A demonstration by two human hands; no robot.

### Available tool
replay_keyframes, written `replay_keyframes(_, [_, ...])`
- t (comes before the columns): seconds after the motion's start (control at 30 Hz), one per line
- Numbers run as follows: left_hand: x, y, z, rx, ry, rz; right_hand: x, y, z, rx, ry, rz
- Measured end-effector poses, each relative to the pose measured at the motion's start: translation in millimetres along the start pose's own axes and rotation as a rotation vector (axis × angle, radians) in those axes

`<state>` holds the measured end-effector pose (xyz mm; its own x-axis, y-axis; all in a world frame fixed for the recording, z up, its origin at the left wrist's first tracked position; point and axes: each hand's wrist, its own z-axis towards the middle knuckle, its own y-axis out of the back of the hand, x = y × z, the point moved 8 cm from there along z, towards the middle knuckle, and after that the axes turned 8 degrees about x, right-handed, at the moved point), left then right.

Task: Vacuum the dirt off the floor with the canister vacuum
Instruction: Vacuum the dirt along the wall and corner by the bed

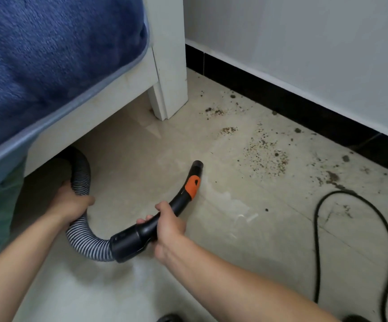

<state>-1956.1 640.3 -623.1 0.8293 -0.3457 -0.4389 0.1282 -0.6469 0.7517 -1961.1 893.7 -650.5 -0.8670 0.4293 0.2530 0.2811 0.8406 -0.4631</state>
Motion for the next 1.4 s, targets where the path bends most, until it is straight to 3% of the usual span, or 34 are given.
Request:
replay_keyframes(0.1, [-16.5,-5.2,-0.4,0.003,-0.010,-0.018,11.4,8.8,3.0,-0.021,0.019,0.019])
replay_keyframes(0.3, [-29.1,-6.9,5.9,0.083,-0.008,0.092,-36.3,15.6,-21.8,-0.038,-0.035,0.209])
replay_keyframes(0.5, [-61.5,-22.5,2.3,0.049,-0.016,0.092,2.6,33.7,-17.6,-0.100,0.025,0.207])
replay_keyframes(0.77, [-122.5,-81.1,3.9,0.130,-0.083,0.130,8.8,79.4,-25.8,-0.160,0.066,0.434])
replay_keyframes(0.97, [-147.2,-107.6,7.3,0.126,-0.133,0.062,75.2,100.7,-25.3,-0.212,0.163,0.333])
replay_keyframes(1.13, [-142.5,-120.1,2.1,0.253,-0.220,-0.005,139.5,122.2,-18.9,-0.249,0.245,0.186])
replay_keyframes(1.3, [-139.6,-117.0,2.2,0.214,-0.226,0.079,130.1,117.5,-20.2,-0.190,0.173,0.100])
replay_keyframes(1.4, [-139.7,-115.0,2.3,0.226,-0.246,0.125,149.9,125.6,-17.0,-0.213,0.228,0.107])
